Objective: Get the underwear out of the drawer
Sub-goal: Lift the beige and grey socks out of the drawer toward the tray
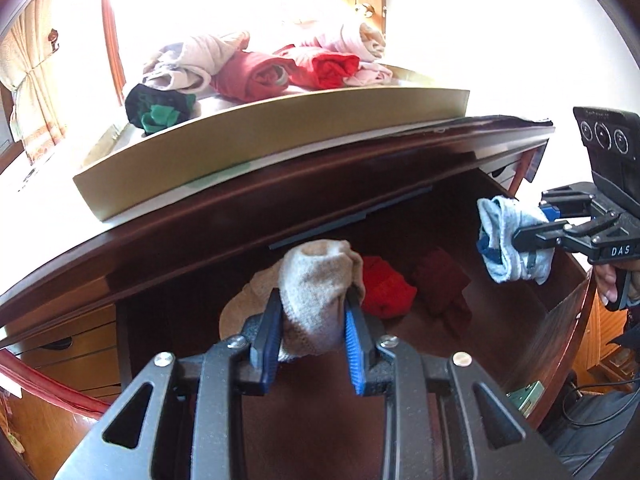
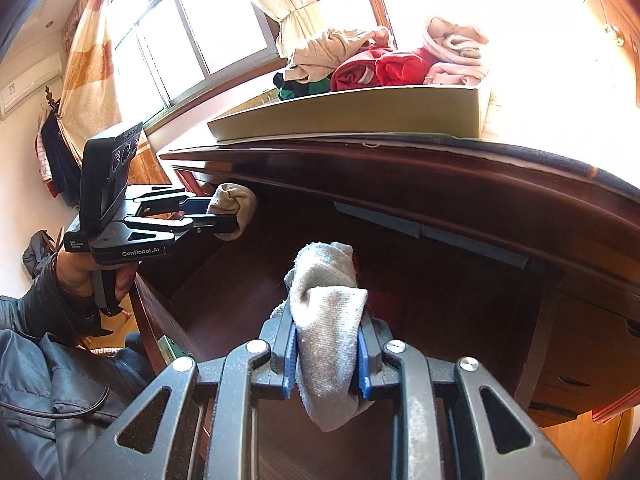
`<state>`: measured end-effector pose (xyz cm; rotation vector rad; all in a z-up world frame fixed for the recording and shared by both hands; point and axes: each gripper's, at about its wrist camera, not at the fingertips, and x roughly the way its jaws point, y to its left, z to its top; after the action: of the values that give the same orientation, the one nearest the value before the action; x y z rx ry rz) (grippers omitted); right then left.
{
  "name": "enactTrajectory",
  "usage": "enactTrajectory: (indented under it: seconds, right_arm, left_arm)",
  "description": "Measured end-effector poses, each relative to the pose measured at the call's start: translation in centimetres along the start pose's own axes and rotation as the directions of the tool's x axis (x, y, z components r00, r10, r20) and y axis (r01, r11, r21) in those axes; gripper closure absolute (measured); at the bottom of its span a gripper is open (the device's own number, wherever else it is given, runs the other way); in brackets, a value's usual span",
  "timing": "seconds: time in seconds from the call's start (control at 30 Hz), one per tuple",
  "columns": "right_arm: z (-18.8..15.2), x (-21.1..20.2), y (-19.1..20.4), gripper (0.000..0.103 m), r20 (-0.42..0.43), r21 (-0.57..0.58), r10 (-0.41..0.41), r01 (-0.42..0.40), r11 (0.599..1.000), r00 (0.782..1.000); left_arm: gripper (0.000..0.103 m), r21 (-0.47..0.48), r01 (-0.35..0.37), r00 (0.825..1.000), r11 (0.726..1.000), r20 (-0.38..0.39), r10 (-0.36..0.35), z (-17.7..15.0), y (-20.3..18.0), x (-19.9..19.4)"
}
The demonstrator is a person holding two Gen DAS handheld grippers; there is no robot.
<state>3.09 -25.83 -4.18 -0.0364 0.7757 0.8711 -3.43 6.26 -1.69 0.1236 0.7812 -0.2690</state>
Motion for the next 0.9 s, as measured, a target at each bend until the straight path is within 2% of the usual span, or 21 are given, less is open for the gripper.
enactTrajectory:
  seconds: [0.47,0.9]
  right_arm:
    - [-0.1,-0.6,0.2,0.077,0.076,-0.015,-0.016,0.017,1.0,0.997]
    - [-0.6,-1.7,0.6,0.077,0.189,-0.064,-0.015,0.027,0.998,0.982]
  left_arm:
    - [0.077,-0.031,-0.032,0.996,0.999,0.077,0.034,-0.2,0.2,-0.8]
    - [0.076,-0.046,-0.056,0.986,0.997,0.154,0.063,-0.7,0.3,-1.8]
